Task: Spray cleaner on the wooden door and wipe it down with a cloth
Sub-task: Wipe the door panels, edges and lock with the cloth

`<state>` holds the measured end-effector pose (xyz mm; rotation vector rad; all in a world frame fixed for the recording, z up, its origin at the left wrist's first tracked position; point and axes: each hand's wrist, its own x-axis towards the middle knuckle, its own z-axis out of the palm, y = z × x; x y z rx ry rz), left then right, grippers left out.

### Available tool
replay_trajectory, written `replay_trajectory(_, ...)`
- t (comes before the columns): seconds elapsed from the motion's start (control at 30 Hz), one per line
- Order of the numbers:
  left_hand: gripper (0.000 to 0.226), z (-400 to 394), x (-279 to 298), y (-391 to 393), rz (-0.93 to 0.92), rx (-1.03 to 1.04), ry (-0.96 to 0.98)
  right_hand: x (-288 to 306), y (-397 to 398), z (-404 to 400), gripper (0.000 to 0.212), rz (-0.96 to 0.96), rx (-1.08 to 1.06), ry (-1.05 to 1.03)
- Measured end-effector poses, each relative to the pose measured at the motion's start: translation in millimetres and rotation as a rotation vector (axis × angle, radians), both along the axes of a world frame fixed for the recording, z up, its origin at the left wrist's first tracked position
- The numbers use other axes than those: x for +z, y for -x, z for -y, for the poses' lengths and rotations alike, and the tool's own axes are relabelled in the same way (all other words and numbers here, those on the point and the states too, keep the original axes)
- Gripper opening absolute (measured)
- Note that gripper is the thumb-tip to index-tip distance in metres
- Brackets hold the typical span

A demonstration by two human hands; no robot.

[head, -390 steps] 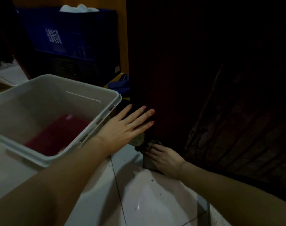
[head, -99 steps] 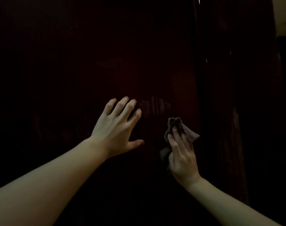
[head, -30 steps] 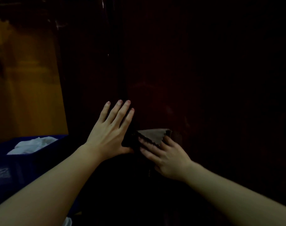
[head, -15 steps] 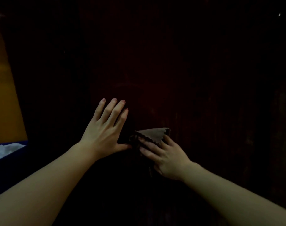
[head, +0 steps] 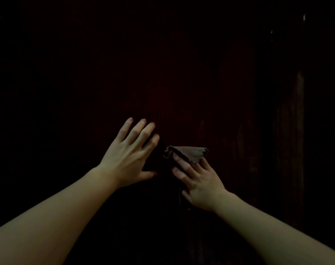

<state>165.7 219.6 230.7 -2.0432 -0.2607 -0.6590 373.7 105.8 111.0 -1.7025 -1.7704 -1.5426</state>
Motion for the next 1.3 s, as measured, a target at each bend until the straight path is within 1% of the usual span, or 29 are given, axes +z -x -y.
replay_trajectory(0.07,0.1,6.1,3.1,-13.0,-0.006,-0.011,-0.012,24.1,-11.5,3.5,0.066,-0.04,0.024,-0.059)
replay_trajectory(0.17,0.099,15.4,7.5,-35.6,0.006,-0.042,-0.019,74.1,-23.8,6.6,0.061,-0.245,0.034,-0.213)
replay_trajectory(0.23,0.098,20.7,9.0,-48.4,0.023,-0.056,-0.011,83.5,-29.3,7.2,0.062,-0.278,0.044,-0.237)
replay_trajectory(0.3,0.099,25.8,9.5,-60.2,0.03,-0.058,-0.006,66.5,-35.0,8.9,0.062,-0.29,0.055,-0.251)
replay_trajectory(0.37,0.101,30.2,9.7,-69.2,0.028,-0.043,-0.009,33.3,-44.1,13.2,0.06,-0.291,0.059,-0.263)
replay_trajectory(0.47,0.101,36.1,9.7,-77.5,0.027,-0.02,-0.009,-16.6,-65.8,26.9,0.057,-0.271,0.031,-0.232)
replay_trajectory(0.53,0.1,40.2,10.2,-83.6,0.017,-0.014,-0.014,-31.4,-77.3,39.5,0.055,-0.281,0.016,-0.2)
replay_trajectory(0.63,0.1,45.4,11.7,-95.7,-0.019,-0.027,-0.037,-14.9,-87.2,47.5,0.057,-0.302,0.03,-0.188)
replay_trajectory(0.77,0.098,54.5,15.7,-119.9,-0.046,-0.043,-0.074,49.8,-96.5,45.3,0.057,-0.422,0.038,-0.314)
replay_trajectory(0.83,0.098,59.9,17.4,-132.5,-0.042,-0.04,-0.076,62.1,-102.9,43.7,0.055,-0.428,0.037,-0.345)
replay_trajectory(0.9,0.099,65.7,18.9,-142.3,-0.043,-0.017,-0.083,47.0,-109.8,43.4,0.053,-0.421,0.035,-0.358)
replay_trajectory(1.03,0.101,77.6,19.4,-161.4,-0.054,0.023,-0.08,-14.6,-133.1,58.1,0.056,-0.426,0.018,-0.36)
replay_trajectory(1.1,0.101,84.6,20.9,-168.2,-0.059,0.047,-0.069,-31.8,-141.6,66.7,0.057,-0.437,0.023,-0.331)
replay_trajectory(1.2,0.102,98.0,26.9,-187.7,-0.095,0.035,-0.087,-24.7,-153.5,80.0,0.059,-0.428,0.051,-0.321)
replay_trajectory(1.3,0.103,104.7,32.9,-203.6,-0.125,0.027,-0.113,20.7,-159.0,80.0,0.052,-0.455,-0.023,-0.401)
